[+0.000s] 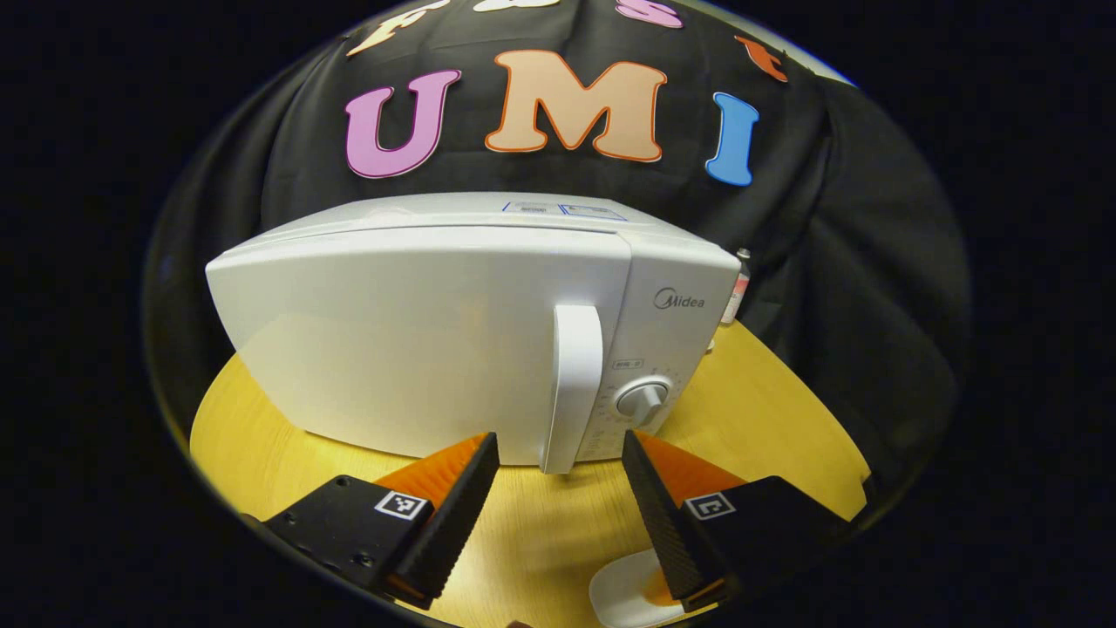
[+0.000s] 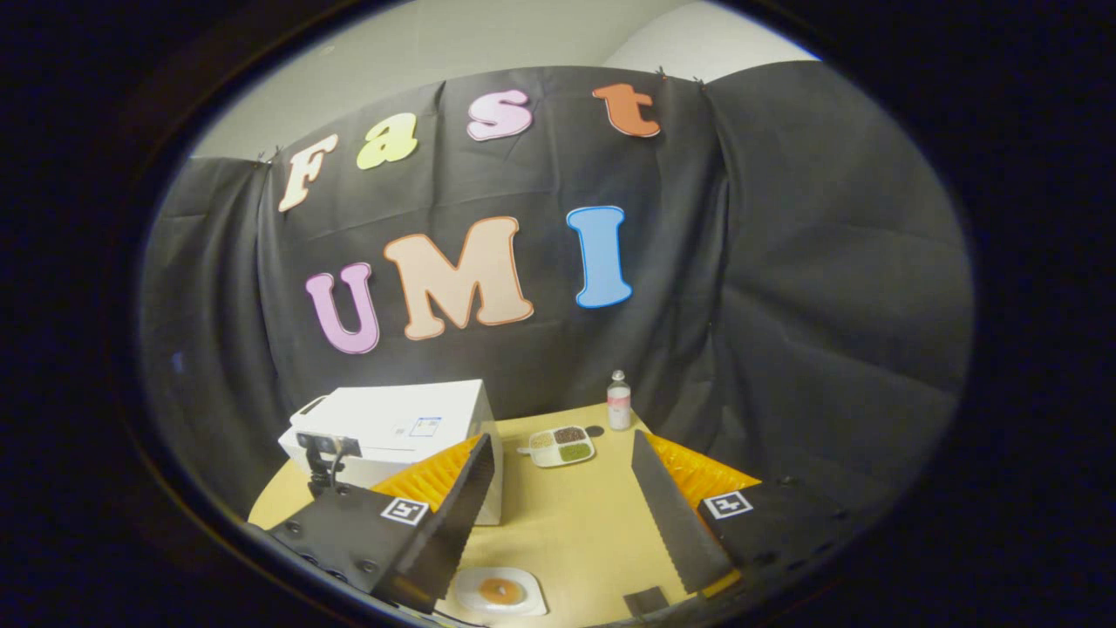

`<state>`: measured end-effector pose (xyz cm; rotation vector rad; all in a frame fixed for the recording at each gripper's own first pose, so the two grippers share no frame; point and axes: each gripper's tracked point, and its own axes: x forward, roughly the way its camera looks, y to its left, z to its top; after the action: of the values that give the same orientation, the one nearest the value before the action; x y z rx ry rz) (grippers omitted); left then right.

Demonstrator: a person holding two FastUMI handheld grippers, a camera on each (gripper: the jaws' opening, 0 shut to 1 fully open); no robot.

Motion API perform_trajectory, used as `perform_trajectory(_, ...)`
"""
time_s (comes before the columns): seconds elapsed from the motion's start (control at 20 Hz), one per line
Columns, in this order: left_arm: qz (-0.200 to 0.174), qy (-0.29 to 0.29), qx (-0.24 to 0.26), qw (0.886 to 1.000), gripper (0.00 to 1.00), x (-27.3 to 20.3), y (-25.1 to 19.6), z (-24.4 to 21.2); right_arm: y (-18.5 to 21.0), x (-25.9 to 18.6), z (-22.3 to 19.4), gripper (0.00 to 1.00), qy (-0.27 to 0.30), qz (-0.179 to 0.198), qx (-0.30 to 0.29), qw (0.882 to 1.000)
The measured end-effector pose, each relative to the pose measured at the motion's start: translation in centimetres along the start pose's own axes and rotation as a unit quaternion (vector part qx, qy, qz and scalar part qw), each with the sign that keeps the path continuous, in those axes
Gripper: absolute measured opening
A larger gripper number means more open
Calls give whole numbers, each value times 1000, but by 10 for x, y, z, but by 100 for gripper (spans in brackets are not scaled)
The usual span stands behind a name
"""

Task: Open the microwave oven with the left hand, put the food in, and close the microwave oven.

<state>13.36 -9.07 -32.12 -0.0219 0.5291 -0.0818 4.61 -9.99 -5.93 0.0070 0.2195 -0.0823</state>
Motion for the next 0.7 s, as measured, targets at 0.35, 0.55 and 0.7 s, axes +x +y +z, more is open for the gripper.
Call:
perform_trajectory(0.35,18,-4,18,1000,73,25,-3,-1,0,9,-13,91,22,4,3,1000)
perform_trajectory(0.55,31,-2,24,999,50,32,-3,-2,4,11,-17,91,29,14,1,999)
perform_trajectory(0.7,32,-5,18,999,34,34,0,-1,6,14,-19,91,32,20,-2,999)
